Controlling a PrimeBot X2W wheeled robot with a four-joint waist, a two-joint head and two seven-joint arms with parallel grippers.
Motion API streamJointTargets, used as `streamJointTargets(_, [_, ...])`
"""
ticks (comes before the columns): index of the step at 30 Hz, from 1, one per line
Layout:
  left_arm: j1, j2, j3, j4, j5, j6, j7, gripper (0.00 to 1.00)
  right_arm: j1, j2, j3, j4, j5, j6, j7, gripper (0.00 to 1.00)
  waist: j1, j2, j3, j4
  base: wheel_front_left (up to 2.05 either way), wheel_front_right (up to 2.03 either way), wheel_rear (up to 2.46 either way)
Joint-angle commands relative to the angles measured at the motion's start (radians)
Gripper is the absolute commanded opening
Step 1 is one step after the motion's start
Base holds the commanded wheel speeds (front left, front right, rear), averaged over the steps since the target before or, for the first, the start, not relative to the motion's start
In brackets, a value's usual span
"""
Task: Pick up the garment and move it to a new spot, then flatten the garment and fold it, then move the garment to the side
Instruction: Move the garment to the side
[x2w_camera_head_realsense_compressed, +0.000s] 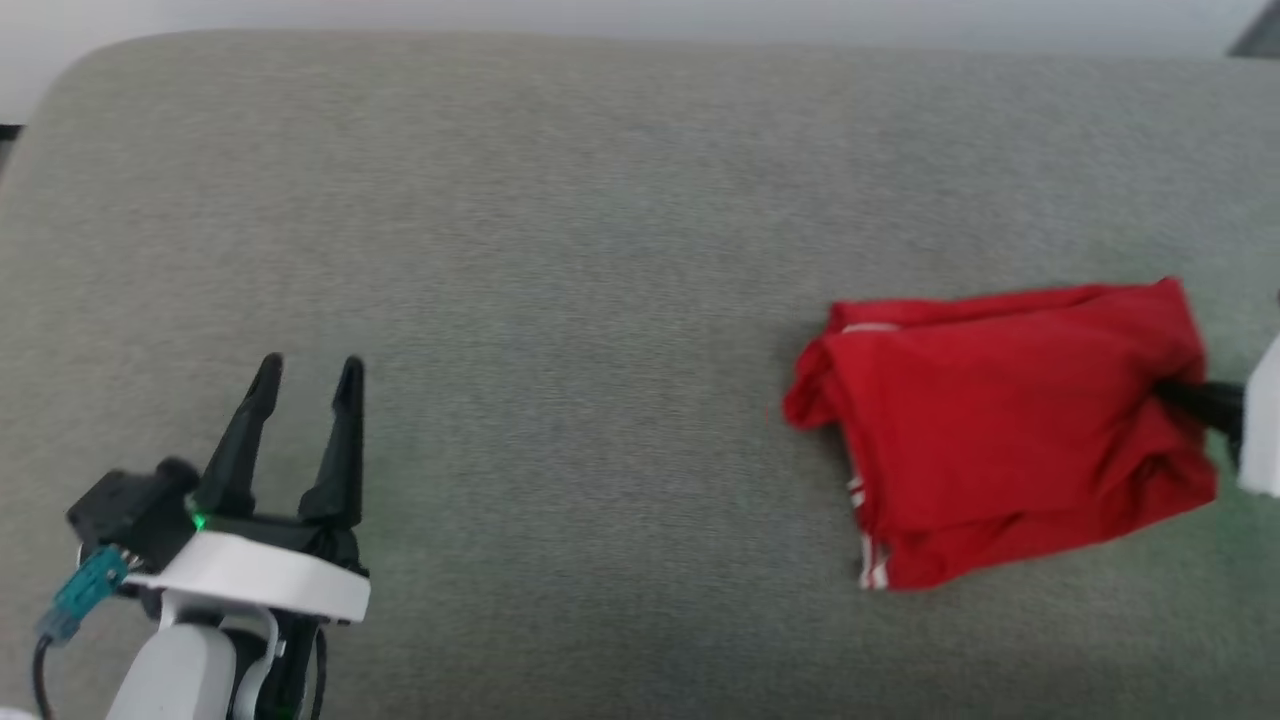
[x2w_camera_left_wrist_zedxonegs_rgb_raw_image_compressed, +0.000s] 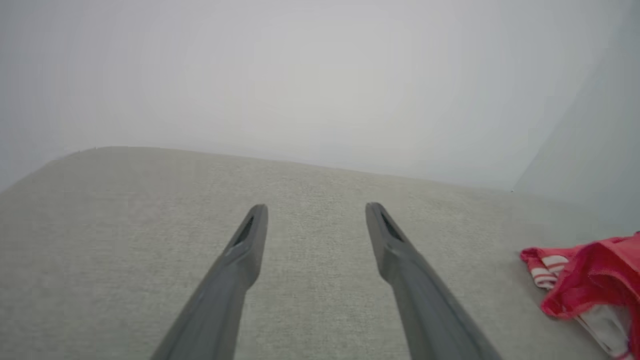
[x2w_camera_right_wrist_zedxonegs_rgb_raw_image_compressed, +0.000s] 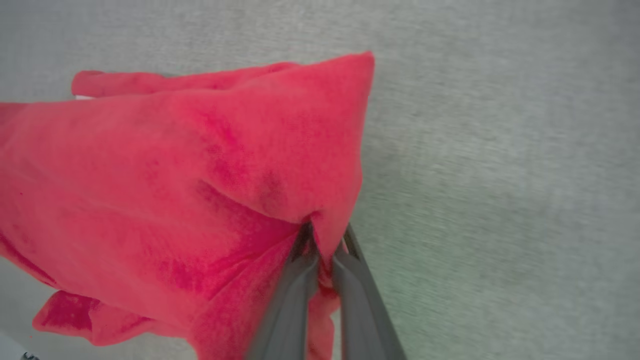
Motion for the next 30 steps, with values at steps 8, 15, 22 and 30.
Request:
streamJointTargets(8, [-0.112,0.037,-0.083,0.002,-0.009,-0.004,-0.005,1.00,-0.075,-0.050,-0.077,0.028,-0.027,-0.001,-0.050,0.00,0.0000,0.0000,0.076,-0.140,0.00,0.00,0.00])
streamJointTargets(15, [-0.195,0.076,-0.157,0.006,-0.016,-0.004,-0.005,1.00,-0.143,-0.105,-0.107,0.090,-0.082,-0.001,-0.122,0.00,0.0000,0.0000,0.130,-0.229,0.00,0.00,0.00])
streamJointTargets(22, [-0.276,0.107,-0.243,0.005,-0.016,-0.004,-0.005,1.00,-0.215,-0.149,-0.102,0.166,-0.179,-0.001,-0.251,0.00,0.0000,0.0000,0.187,-0.293,0.00,0.00,0.00])
streamJointTargets(30, [-0.378,0.127,-0.350,0.013,-0.020,-0.004,-0.005,1.00,-0.302,-0.165,-0.075,0.280,-0.320,-0.001,-0.391,0.00,0.0000,0.0000,0.250,-0.322,0.00,0.00,0.00])
